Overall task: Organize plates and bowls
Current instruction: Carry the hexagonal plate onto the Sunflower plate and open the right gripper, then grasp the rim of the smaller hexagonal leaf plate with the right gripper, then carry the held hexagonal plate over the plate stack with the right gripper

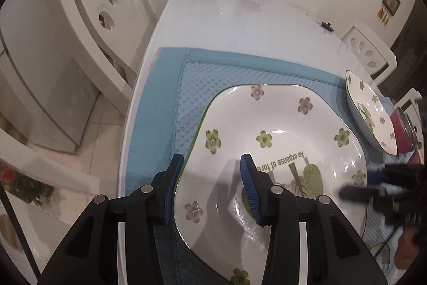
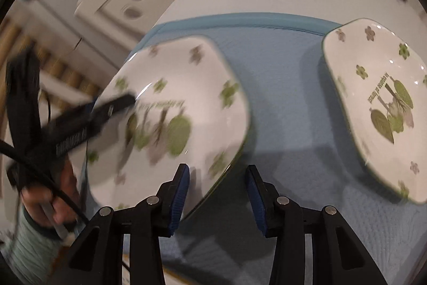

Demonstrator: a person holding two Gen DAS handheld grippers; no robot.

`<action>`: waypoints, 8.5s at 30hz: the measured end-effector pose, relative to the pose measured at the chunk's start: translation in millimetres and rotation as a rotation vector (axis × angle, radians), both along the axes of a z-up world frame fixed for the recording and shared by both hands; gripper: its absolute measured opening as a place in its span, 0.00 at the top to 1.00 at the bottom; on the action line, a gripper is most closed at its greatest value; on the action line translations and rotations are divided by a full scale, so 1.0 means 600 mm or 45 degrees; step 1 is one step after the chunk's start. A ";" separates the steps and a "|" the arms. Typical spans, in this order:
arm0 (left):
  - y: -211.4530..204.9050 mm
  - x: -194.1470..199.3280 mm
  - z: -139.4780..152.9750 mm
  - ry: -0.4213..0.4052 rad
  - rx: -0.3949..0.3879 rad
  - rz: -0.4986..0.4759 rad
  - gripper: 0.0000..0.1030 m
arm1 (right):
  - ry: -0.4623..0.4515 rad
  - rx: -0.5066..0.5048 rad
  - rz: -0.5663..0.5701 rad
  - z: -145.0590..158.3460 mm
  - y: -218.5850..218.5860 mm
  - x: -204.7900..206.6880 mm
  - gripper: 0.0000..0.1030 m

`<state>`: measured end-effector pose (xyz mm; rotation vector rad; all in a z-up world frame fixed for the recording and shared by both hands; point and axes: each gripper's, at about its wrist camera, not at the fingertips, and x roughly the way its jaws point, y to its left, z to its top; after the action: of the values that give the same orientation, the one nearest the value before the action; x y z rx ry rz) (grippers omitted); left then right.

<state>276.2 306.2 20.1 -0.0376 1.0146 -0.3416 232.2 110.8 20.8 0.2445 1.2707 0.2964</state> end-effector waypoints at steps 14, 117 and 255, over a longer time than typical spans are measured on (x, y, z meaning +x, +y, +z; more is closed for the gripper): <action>-0.002 -0.021 0.031 -0.008 -0.063 0.095 0.60 | -0.061 -0.048 -0.043 0.017 0.022 0.010 0.59; -0.156 -0.210 0.190 -0.182 -0.011 -0.156 0.54 | 0.000 -0.031 -0.456 0.161 -0.136 -0.235 0.59; -0.086 -0.384 0.071 0.100 -0.090 -0.143 0.72 | 0.032 -0.162 -0.174 0.108 -0.012 -0.425 0.63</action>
<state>45.9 254.8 62.8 -0.0585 1.0845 -0.4819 -23.0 103.7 85.9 0.2257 1.2858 0.0949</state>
